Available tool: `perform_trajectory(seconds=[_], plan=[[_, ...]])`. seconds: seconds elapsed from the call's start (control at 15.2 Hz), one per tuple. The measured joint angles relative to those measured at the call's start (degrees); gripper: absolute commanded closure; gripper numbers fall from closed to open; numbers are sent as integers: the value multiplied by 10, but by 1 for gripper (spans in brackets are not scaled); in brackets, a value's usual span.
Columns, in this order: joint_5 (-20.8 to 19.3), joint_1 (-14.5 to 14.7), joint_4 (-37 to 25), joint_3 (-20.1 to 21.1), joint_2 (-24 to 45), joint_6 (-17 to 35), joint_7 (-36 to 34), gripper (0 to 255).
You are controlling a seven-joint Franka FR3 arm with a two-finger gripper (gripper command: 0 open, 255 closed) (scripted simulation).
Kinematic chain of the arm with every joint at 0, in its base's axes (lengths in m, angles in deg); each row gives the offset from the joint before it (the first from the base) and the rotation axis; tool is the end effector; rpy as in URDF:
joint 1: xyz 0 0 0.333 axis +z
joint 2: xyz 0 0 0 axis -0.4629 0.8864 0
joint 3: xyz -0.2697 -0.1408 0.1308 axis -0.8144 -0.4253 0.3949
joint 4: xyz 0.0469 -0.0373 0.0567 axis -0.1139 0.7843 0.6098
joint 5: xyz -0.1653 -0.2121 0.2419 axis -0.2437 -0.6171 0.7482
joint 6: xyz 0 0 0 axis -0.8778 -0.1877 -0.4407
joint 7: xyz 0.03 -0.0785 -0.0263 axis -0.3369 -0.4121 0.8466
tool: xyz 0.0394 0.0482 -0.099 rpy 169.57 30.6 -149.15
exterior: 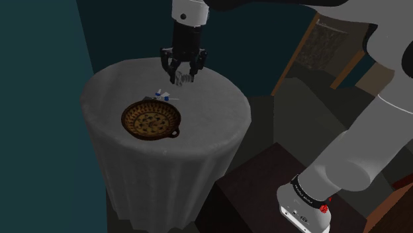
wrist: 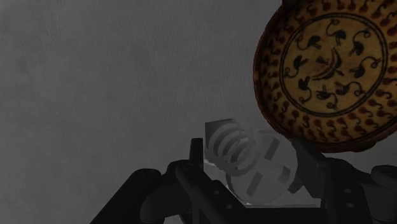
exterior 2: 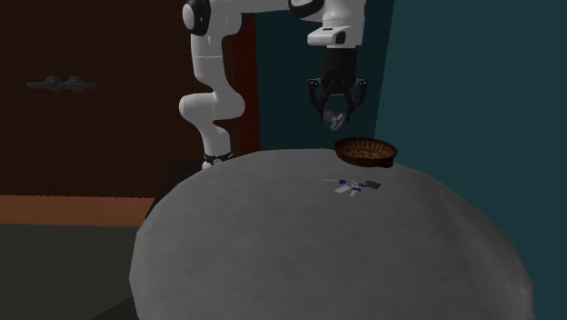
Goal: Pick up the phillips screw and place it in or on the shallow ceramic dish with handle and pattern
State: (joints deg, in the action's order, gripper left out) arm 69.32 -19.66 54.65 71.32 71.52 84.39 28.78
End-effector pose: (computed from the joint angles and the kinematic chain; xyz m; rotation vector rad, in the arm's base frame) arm 0.4466 0.3265 0.5607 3.1257 -0.1689 -0.0262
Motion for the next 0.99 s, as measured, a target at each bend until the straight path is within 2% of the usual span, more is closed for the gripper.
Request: perform_trajectory(seconds=[0.33,0.53,0.66,0.99], plan=[[-33,48,-71,27,60,-21,-75,255],[-60,87,-120,39,109,-30,-123,255],[-65,95,-119,41,117,-23,-134,255],[-65,93,-83,41,116,12,-138,255]])
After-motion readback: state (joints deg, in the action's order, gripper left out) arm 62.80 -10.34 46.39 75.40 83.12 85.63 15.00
